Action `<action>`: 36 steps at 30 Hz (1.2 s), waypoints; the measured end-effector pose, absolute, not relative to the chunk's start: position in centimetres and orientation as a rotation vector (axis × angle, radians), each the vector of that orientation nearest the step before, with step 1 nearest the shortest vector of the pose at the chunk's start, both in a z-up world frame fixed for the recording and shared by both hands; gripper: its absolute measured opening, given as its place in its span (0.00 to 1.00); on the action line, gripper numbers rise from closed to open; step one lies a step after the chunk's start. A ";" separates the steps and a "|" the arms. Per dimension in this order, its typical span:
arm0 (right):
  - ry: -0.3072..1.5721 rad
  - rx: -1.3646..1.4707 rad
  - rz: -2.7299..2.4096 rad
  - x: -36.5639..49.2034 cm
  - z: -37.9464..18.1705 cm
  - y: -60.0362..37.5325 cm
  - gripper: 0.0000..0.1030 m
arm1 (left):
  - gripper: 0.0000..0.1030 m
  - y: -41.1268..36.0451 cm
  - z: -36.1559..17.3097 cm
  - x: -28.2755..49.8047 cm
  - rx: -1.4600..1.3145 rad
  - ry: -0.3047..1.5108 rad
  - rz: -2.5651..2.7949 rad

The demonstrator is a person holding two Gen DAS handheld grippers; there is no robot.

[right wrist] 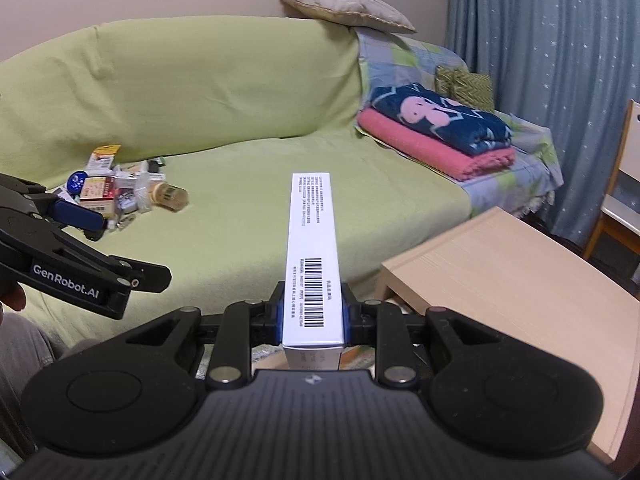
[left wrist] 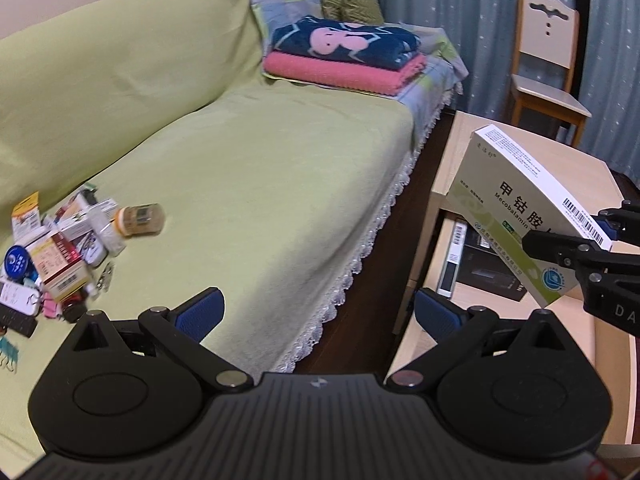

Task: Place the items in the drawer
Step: 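Lift the box with the right gripper and carry it to the open drawer, then lower the box into the drawer and open the right gripper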

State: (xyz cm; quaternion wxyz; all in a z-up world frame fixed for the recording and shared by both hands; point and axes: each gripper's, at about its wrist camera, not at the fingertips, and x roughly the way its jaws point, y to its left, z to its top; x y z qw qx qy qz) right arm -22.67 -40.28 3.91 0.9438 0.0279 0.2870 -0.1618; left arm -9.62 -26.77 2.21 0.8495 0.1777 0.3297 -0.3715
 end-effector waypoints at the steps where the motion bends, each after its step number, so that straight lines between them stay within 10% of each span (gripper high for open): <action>1: 0.588 0.059 -0.337 -23.0 3.8 -40.6 0.21 | 0.99 -27.0 2.2 -9.8 0.379 0.694 -0.788; 36: 0.914 0.154 -0.321 -24.9 -8.6 -46.5 0.21 | 0.99 -31.1 -0.4 -10.8 0.465 0.730 -0.843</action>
